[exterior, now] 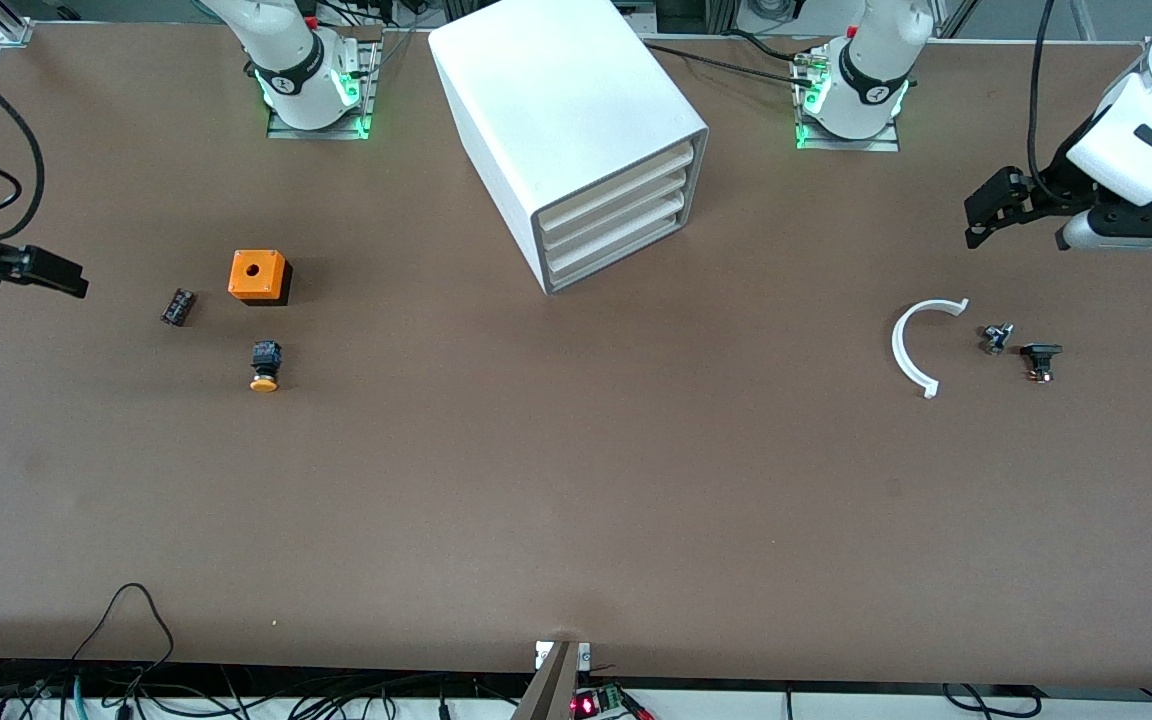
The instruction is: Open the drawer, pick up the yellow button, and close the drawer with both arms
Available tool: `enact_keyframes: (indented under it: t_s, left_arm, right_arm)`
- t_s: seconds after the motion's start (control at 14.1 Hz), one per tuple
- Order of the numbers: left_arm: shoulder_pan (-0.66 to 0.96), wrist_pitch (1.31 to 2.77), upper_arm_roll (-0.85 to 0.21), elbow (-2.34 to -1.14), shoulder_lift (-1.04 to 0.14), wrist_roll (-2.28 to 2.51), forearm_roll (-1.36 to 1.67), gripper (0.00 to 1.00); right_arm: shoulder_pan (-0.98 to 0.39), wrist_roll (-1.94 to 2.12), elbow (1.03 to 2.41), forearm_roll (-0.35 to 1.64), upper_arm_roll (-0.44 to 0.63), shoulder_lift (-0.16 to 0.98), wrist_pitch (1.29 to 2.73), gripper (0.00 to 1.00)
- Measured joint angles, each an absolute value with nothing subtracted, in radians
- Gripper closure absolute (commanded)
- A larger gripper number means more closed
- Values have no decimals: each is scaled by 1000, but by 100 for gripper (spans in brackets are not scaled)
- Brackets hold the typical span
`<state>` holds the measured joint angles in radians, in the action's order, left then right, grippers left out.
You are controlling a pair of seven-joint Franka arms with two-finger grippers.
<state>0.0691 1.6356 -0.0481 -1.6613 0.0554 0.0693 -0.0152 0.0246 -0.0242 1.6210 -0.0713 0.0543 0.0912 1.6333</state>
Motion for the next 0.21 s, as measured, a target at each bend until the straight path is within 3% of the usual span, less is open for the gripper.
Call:
enact_keyframes:
  t_s: [0.21]
  left_arm:
    - [69,1636,-48,-1658,53,45,-22,0]
  right_arm:
    - [25,-24,1691,-71,55,32,1649,0]
